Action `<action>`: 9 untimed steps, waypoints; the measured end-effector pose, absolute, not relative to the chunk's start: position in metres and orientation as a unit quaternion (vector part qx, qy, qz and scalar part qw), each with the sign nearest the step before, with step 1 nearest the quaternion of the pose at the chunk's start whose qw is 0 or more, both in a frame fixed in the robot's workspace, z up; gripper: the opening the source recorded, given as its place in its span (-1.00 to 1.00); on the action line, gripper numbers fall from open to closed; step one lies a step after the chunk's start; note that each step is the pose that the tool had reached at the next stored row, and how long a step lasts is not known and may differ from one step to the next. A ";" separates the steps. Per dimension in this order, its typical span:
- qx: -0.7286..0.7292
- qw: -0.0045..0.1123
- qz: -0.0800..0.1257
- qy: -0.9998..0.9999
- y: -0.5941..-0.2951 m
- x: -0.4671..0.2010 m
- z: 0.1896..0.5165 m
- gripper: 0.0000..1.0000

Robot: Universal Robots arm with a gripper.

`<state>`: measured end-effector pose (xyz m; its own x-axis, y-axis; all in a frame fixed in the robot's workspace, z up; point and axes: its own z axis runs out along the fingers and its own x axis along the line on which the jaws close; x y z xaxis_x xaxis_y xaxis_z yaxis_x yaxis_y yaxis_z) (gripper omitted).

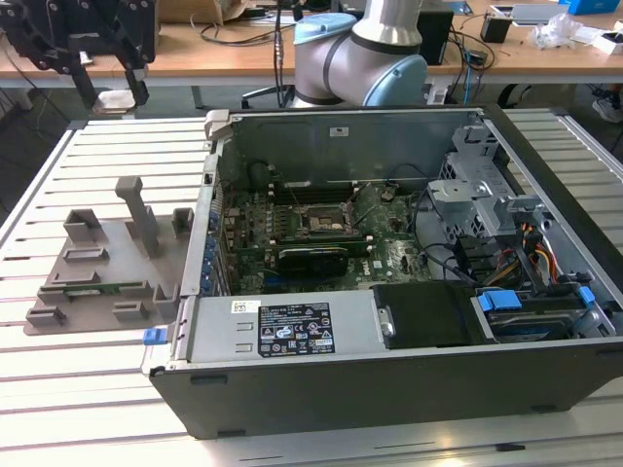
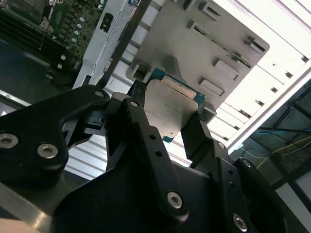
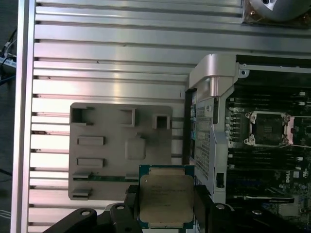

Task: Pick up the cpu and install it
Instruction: 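Pick up the cpu and move it towards the insertion slot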

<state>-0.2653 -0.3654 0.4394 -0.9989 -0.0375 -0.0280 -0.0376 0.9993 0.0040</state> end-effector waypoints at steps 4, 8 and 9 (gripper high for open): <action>-0.019 0.014 0.002 1.000 -0.365 -0.256 0.439 0.08; -0.019 0.014 0.002 1.000 -0.365 -0.244 0.439 0.08; -0.019 0.014 0.002 1.000 -0.365 -0.242 0.439 0.08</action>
<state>-0.2422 -0.3654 0.4390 -0.9989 -0.0375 -0.0280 -0.0376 0.9993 0.0040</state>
